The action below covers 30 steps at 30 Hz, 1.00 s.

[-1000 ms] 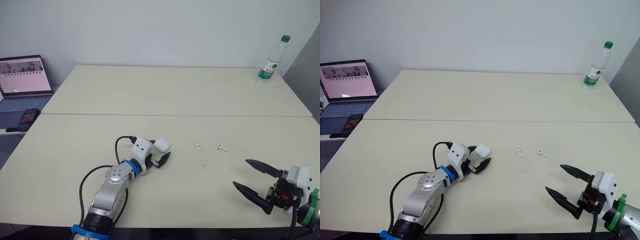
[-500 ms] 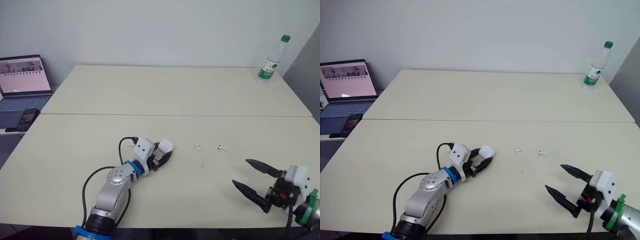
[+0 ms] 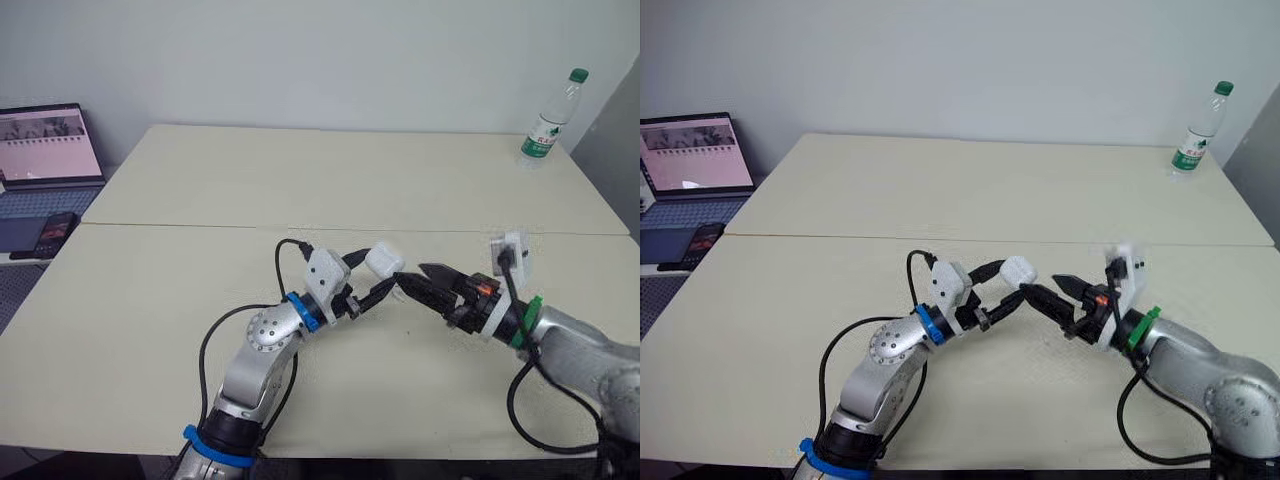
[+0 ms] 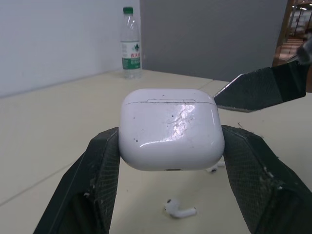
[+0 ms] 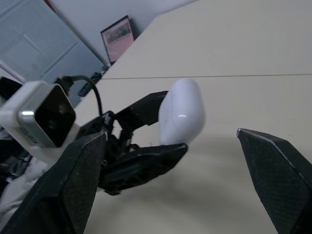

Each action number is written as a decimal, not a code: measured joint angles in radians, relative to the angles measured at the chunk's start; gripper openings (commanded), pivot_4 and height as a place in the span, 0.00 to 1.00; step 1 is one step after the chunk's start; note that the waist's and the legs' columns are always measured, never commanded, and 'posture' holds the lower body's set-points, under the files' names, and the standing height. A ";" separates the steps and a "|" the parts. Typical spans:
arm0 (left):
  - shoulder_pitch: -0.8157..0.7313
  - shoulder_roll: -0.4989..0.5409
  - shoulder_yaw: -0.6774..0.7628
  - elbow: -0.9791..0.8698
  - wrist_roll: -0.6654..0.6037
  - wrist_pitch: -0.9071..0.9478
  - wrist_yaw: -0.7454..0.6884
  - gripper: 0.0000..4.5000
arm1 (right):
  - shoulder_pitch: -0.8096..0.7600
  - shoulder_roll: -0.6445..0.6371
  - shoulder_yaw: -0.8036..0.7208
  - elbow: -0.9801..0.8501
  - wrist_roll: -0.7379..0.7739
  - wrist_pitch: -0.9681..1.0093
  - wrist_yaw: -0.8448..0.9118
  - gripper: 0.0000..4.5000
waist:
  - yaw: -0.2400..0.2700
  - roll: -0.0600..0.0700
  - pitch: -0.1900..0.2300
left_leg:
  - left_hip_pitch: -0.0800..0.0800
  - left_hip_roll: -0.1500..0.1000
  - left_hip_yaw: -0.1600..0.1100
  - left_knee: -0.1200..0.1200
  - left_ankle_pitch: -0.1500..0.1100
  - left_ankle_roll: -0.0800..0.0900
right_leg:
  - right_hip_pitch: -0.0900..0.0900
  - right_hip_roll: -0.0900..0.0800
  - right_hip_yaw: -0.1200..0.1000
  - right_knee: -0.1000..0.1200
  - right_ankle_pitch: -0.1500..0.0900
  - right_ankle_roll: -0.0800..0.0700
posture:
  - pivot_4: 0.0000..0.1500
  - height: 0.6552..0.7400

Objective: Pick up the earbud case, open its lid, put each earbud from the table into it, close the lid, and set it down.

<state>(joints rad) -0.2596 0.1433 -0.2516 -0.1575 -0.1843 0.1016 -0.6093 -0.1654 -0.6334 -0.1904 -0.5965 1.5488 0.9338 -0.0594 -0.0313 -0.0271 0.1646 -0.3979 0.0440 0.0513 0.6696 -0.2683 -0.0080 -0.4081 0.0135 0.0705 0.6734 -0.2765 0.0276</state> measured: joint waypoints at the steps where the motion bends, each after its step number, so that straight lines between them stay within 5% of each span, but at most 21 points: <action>1: -0.007 0.003 0.000 0.009 0.003 -0.010 -0.006 0.62 | -0.015 -0.015 0.012 0.016 0.068 -0.003 -0.042 1.00 | 0.000 0.000 0.000 | 0.000 0.000 0.000 0.000 0.000 0.000 | 0.000 0.000 0.000 0.000 0.000 0.000 | 1.00 0.95; 5: -0.016 0.001 -0.001 0.041 0.004 -0.040 -0.026 0.62 | -0.060 -0.047 0.079 0.074 0.280 -0.031 -0.202 1.00 | -0.001 -0.001 0.000 | -0.001 0.000 0.000 0.000 0.000 0.000 | 0.000 0.000 0.000 0.000 -0.001 0.003 | 1.00 0.95; 14: -0.021 -0.020 -0.017 0.046 0.001 -0.047 -0.036 0.62 | -0.119 -0.035 0.157 0.134 0.348 -0.077 -0.314 1.00 | 0.000 -0.001 0.000 | -0.001 0.001 0.000 0.000 0.000 0.000 | -0.001 0.000 0.000 0.000 -0.001 0.003 | 1.00 0.95; 17: -0.018 -0.024 -0.018 0.045 0.000 -0.047 -0.034 0.62 | -0.121 -0.031 0.157 0.134 0.347 -0.093 -0.314 0.86 | -0.001 -0.001 0.000 | -0.001 0.001 0.000 0.000 0.000 0.000 | -0.001 0.000 0.000 0.000 -0.001 0.003 | 1.00 0.95; 25: 0.006 -0.030 -0.018 0.025 -0.021 -0.043 -0.031 0.62 | -0.101 -0.041 0.152 0.136 0.318 -0.114 -0.310 0.21 | 0.000 -0.001 0.000 | -0.001 0.001 0.000 0.000 0.000 0.000 | -0.001 0.000 0.000 0.000 -0.001 0.003 | 1.00 0.95; 30: 0.012 -0.032 -0.019 0.020 -0.042 -0.027 -0.031 0.62 | -0.099 -0.044 0.153 0.135 0.317 -0.113 -0.305 0.17 | -0.001 -0.001 0.000 | -0.001 0.001 0.000 0.000 0.000 0.000 | -0.001 0.000 0.000 0.000 -0.001 0.003 | 1.00 0.95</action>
<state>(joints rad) -0.2481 0.1108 -0.2705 -0.1374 -0.2264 0.0750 -0.6406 -0.2647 -0.6772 -0.0377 -0.4612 1.8660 0.8207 -0.3644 -0.0318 -0.0277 0.1650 -0.3991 0.0452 0.0510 0.6698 -0.2682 -0.0078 -0.4094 0.0135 0.0702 0.6731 -0.2775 0.0304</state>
